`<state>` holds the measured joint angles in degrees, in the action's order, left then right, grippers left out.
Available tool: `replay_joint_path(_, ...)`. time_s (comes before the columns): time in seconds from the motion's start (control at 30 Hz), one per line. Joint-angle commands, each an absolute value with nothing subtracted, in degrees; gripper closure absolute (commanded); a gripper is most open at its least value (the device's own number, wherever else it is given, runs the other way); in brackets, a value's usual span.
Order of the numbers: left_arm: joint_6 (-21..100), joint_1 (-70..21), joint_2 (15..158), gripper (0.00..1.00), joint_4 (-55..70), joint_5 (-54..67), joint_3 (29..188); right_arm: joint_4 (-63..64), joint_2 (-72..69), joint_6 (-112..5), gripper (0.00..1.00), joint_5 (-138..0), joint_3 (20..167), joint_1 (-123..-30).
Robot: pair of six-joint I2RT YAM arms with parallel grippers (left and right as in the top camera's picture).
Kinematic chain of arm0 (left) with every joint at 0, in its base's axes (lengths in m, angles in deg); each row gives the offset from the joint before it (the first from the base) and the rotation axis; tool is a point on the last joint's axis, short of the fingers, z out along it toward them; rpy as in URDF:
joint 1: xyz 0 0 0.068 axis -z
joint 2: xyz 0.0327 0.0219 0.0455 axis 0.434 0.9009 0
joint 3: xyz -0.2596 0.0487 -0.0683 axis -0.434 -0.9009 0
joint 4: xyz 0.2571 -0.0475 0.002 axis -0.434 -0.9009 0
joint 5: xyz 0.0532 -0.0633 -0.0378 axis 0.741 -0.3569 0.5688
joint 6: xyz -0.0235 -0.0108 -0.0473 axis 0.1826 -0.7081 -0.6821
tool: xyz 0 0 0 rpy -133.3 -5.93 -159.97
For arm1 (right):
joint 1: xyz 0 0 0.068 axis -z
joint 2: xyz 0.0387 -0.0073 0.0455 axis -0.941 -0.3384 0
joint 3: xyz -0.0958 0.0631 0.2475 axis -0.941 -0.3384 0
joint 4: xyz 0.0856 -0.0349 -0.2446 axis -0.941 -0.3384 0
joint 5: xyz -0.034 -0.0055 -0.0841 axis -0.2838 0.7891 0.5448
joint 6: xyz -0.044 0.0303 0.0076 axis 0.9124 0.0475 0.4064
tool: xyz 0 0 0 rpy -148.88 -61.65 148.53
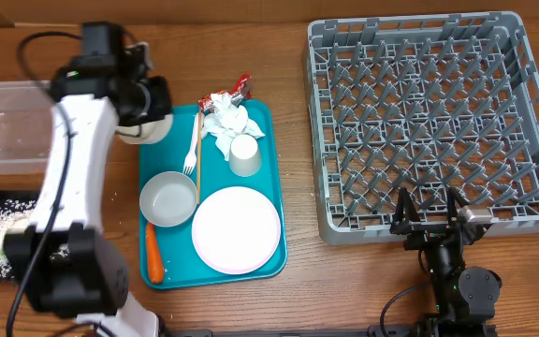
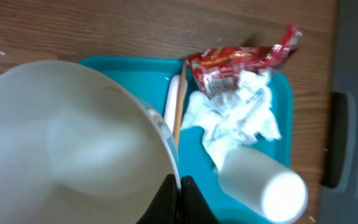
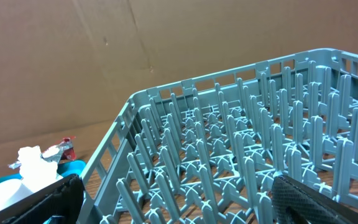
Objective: Sort waste into correct bins and load items into the dishwasher rack
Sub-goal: 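Bring the emptied bowl back and set it on the teal tray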
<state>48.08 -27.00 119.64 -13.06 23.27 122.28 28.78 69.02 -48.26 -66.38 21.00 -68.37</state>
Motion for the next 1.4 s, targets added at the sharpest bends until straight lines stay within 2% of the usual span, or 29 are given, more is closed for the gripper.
replay_joint_path(0.0,45.7,-24.9,123.8,0.96,-11.1,30.3,121.9,29.0,69.5,-47.8,0.00,-66.0,20.4,-68.2)
replay_joint_path(0.17,45.9,-22.7,127.2,0.96,-8.0,31.1,121.9,29.0,69.5,-47.8,0.00,-66.0,20.4,-68.2)
replay_joint_path(0.4,45.8,-21.2,130.1,0.96,-8.0,38.5,121.9,29.0,69.5,-47.8,0.00,-66.0,20.4,-68.2)
replay_joint_path(1.1,45.8,-20.0,130.9,0.95,-9.8,34.2,121.9,29.0,69.5,-47.8,0.00,-66.0,20.4,-68.2)
replay_joint_path(1.17,45.8,-20.0,130.9,0.88,-9.8,34.2,121.8,29.0,69.5,-47.8,0.00,-66.0,20.4,-68.2)
replay_joint_path(1.23,45.8,-20.0,130.9,0.71,-10.1,34.2,121.8,29.0,69.5,-47.8,0.00,-66.0,20.4,-68.2)
replay_joint_path(1.27,45.8,-20.0,130.9,0.68,-10.2,34.3,121.9,29.0,69.5,-47.8,0.00,-66.0,20.4,-68.2)
replay_joint_path(1.37,45.9,-20.0,130.9,0.67,-10.7,34.6,121.8,29.0,69.5,-47.8,0.00,-66.0,20.4,-68.2)
